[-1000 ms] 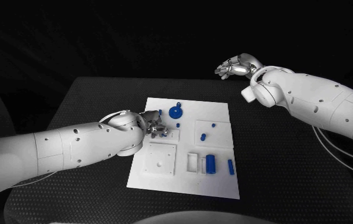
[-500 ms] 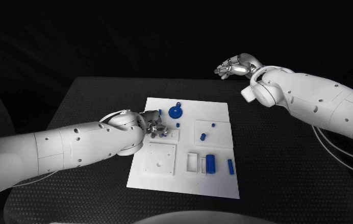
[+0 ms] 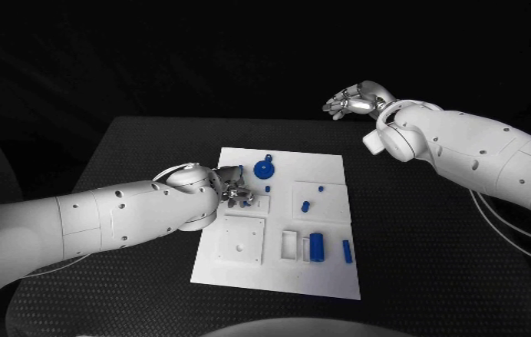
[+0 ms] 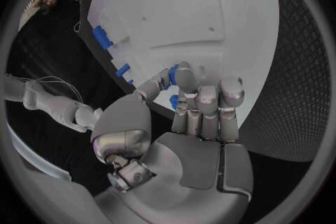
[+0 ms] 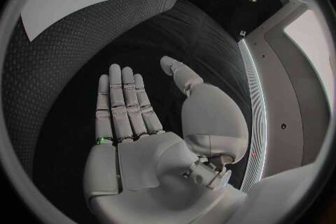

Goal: Assemble the parts on the task board

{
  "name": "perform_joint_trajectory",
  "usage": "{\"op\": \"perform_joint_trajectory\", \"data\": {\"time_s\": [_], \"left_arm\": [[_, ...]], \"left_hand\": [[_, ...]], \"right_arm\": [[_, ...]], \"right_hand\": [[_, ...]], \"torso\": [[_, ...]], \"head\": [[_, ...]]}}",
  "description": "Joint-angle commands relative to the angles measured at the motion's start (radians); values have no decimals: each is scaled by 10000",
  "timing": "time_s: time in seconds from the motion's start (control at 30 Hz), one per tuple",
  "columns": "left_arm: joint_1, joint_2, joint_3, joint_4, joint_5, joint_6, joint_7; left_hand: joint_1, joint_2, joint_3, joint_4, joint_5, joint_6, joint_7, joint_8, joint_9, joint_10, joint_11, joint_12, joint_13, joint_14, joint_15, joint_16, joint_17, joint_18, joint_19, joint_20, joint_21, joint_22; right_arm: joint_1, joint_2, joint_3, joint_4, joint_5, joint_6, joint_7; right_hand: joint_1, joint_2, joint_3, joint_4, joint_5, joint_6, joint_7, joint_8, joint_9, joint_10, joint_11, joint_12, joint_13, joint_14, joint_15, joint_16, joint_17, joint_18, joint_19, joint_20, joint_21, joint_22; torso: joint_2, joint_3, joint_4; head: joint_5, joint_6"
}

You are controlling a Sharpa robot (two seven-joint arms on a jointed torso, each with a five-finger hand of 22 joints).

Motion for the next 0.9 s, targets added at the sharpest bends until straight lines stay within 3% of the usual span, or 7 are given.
{"op": "perform_joint_trajectory", "data": {"time_s": [0.03, 0.37, 0.53, 0.67, 0.9], "left_arm": [[-115, 129, -80, 2, -41, 601, -97], [-115, 157, -79, 4, -35, 567, -64], [-115, 201, -79, -24, -20, 580, -43], [-115, 216, -78, -55, -14, 606, -31], [-114, 277, -77, -51, 32, 738, 33]], "left_hand": [[108, 24, 510, 501, 35, 552, -492, -44, -14, 393, -436, -50, 18, 1001, -1009, -39, 19, 1230, -4, -784, 32, 18], [50, 47, 447, 548, 35, 577, -492, -38, -14, 406, -433, -51, 42, 1005, -1004, -35, 40, 1217, -10, -772, 39, 18], [-76, -109, 359, 830, -395, 628, -505, -38, -31, 422, -442, -70, 114, 1016, -1010, -43, 95, 1216, -20, -766, 42, 5], [-150, -233, 327, 1044, -501, 642, -508, -42, -44, 424, -445, -84, 154, 1019, -1011, -56, 122, 1221, -24, -768, 44, -2], [-197, -145, 321, 1174, -510, 662, -514, -35, -49, 428, -448, -87, 188, 1023, -1011, -56, 145, 1225, -36, -768, 49, -1]], "right_arm": [[1, -2, 1, 21, 10, 112, 51], [1, -13, 1, 21, 10, 112, 50], [1, -3, 1, 19, 10, 125, 47], [1, -1, 1, 19, 10, 125, 49], [0, 17, 1, 12, 10, 137, 51]], "right_hand": [[32, 78, -45, 38, 59, -50, -18, 63, -17, 71, -8, -51, -14, -77, 23, -52, 13, -136, -55, 17, -34, 15], [34, 78, -44, 39, 61, -49, -18, 64, -20, 72, -8, -50, -20, -77, 23, -56, 19, -136, -53, 16, -41, 22], [35, 78, -44, 39, 62, -49, -18, 65, -21, 73, -8, -50, -23, -78, 23, -58, 21, -136, -52, 16, -45, 25], [37, 78, -44, 38, 63, -49, -18, 66, -22, 73, -8, -50, -25, -79, 23, -60, 24, -136, -53, 16, -49, 28], [37, 76, -45, 38, 64, -49, -18, 66, -24, 73, -8, -50, -30, -83, 25, -65, 27, -137, -55, 17, -56, 32]], "torso": [[1, -6, 5], [0, -9, -1], [-1, -11, 9], [3, -15, 7], [4, -14, 16]], "head": [[-18, -16], [-33, 3], [-55, 7], [-69, 11], [-82, 17]]}}
